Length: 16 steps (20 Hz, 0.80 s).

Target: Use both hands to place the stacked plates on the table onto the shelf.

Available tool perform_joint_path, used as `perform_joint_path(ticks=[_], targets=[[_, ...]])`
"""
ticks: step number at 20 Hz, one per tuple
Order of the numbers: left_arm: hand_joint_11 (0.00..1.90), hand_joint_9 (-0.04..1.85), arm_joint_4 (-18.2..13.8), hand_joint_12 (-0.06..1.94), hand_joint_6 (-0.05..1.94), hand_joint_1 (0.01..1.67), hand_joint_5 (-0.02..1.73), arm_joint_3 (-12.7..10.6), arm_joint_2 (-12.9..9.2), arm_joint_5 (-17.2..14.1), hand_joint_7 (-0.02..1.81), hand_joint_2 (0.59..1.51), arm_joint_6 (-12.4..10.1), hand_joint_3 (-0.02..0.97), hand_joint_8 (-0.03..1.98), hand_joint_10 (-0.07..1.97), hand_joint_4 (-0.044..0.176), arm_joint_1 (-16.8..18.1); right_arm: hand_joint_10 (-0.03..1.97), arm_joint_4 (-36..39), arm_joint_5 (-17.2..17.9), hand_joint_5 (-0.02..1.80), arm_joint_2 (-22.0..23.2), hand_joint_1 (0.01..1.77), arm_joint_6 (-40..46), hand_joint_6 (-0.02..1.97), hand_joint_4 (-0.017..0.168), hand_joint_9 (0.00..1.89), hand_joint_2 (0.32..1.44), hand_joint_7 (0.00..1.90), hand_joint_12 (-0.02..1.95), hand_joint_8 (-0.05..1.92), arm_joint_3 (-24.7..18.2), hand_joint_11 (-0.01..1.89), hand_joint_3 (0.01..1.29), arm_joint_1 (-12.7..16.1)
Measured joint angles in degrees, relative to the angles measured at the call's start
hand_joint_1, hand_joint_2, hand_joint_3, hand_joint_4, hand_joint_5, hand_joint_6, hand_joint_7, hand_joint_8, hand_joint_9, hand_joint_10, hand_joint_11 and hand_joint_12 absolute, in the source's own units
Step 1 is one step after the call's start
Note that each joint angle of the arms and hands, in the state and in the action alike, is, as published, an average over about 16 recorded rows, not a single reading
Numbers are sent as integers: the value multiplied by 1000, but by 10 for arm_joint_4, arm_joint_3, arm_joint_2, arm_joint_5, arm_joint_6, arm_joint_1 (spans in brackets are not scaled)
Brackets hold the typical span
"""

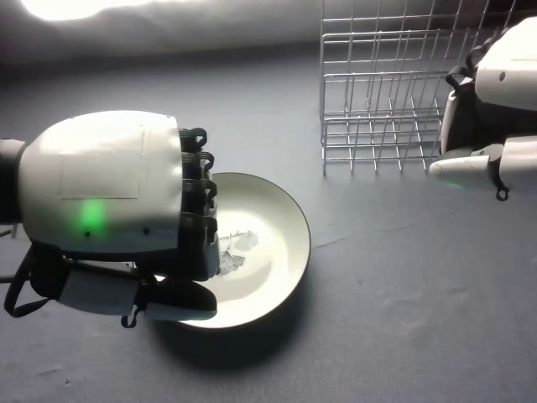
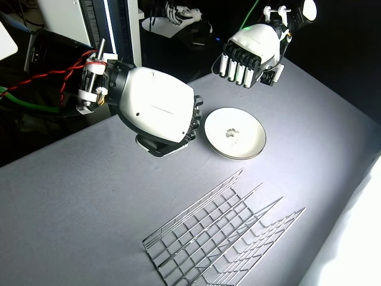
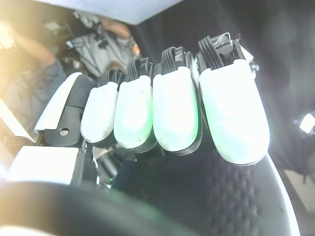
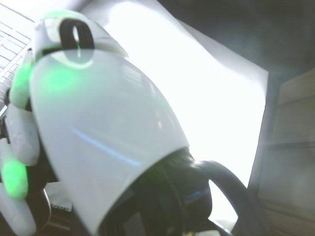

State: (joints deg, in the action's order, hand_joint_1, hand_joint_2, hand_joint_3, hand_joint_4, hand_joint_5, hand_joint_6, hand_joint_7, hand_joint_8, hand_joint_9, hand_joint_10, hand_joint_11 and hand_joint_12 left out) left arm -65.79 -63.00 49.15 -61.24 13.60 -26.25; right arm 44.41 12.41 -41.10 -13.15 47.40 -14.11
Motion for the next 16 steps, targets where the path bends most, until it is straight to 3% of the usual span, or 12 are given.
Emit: perform_joint_path(ticks=[4, 9, 12, 16], targets=[[631, 553, -7, 606, 575, 149, 477, -2, 0, -1, 504, 1128, -7, 25, 630, 594, 13, 7, 706, 4, 1, 591, 0, 193, -1, 703, 0, 722, 1306, 714, 1031, 686, 0, 761, 29, 0], [403, 351, -37, 369, 349, 97, 299, -10, -1, -5, 317, 1099, -34, 24, 388, 368, 7, 24, 453, 9, 4, 458, 0, 151, -2, 452, 0, 531, 1297, 536, 866, 436, 0, 492, 25, 0], [117, 89, -61, 46, 39, 25, 62, -19, 1, -12, 65, 1061, -61, 18, 62, 55, -1, 39, 133, 15, 6, 288, 0, 99, -4, 133, -2, 296, 1283, 316, 656, 116, 0, 183, 17, 0], [15, 16, -104, -12, -9, 22, 15, -35, 6, -22, 15, 1066, -105, 21, -10, 8, -2, 58, 27, 22, 12, 250, 0, 93, -6, 26, 0, 211, 1288, 247, 654, 17, 0, 12, 14, 0]])
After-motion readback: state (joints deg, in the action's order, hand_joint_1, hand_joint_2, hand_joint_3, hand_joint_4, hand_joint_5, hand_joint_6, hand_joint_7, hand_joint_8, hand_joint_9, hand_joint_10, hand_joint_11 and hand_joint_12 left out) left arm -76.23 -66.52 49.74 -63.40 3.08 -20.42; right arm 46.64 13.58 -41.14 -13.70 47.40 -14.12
